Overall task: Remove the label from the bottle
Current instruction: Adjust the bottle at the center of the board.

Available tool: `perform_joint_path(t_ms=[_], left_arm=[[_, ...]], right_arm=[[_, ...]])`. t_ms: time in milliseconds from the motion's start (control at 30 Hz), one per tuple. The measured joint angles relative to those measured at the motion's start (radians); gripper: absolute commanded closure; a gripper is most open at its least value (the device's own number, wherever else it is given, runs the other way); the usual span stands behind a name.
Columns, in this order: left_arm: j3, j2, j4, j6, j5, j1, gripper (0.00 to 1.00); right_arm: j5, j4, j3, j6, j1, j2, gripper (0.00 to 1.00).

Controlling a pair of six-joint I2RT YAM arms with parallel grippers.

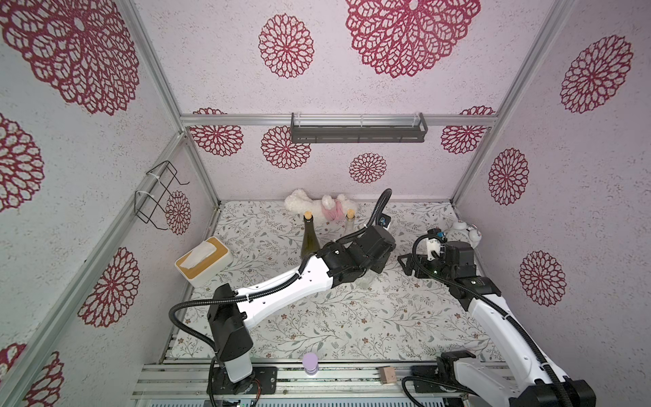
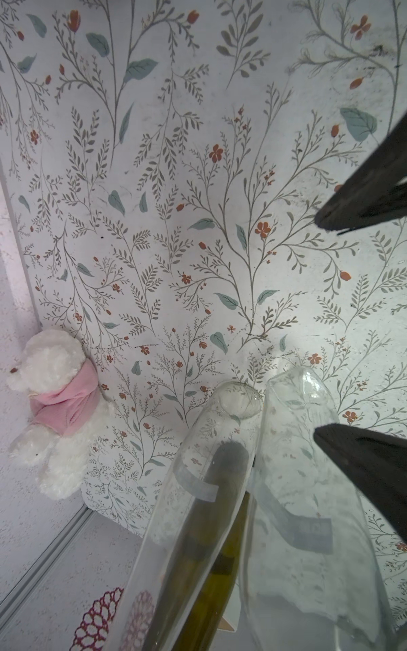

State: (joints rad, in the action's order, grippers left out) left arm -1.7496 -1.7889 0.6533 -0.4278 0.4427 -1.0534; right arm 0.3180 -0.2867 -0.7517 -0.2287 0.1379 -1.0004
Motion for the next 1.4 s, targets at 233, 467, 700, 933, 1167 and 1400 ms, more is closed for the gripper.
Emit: perform_joint_path(t_ms=[233, 467, 700, 933, 1167, 1400], left_arm=[[-0.063, -0.07, 0.101, -0.173, 0.097, -0.01, 0.84], [-0.085, -0.1, 0.163, -0.277, 0.114, -0.019, 0.82], [-0.089, -0.103, 0.168, -0.325, 0.117, -0.03, 0.74], [-0.089, -0.103, 0.161, -0.35, 0.116, -0.036, 0.53], [-0.087, -0.103, 0.148, -0.363, 0.117, -0.042, 0.34], [-0.079, -0.1, 0.129, -0.35, 0.113, -0.043, 0.07]], right_arm=[[0.015, 0.001, -0.01, 0.0, 0.0, -0.005, 0.11], [0.034, 0.003, -0.026, 0.004, 0.0, -0.008, 0.11], [0.041, -0.001, -0.026, 0.011, 0.0, -0.008, 0.1], [0.046, -0.005, -0.026, 0.019, 0.0, 0.002, 0.08], [0.05, -0.011, -0.025, 0.019, 0.0, 0.008, 0.07], [0.053, -0.031, -0.025, 0.019, 0.0, 0.015, 0.06]])
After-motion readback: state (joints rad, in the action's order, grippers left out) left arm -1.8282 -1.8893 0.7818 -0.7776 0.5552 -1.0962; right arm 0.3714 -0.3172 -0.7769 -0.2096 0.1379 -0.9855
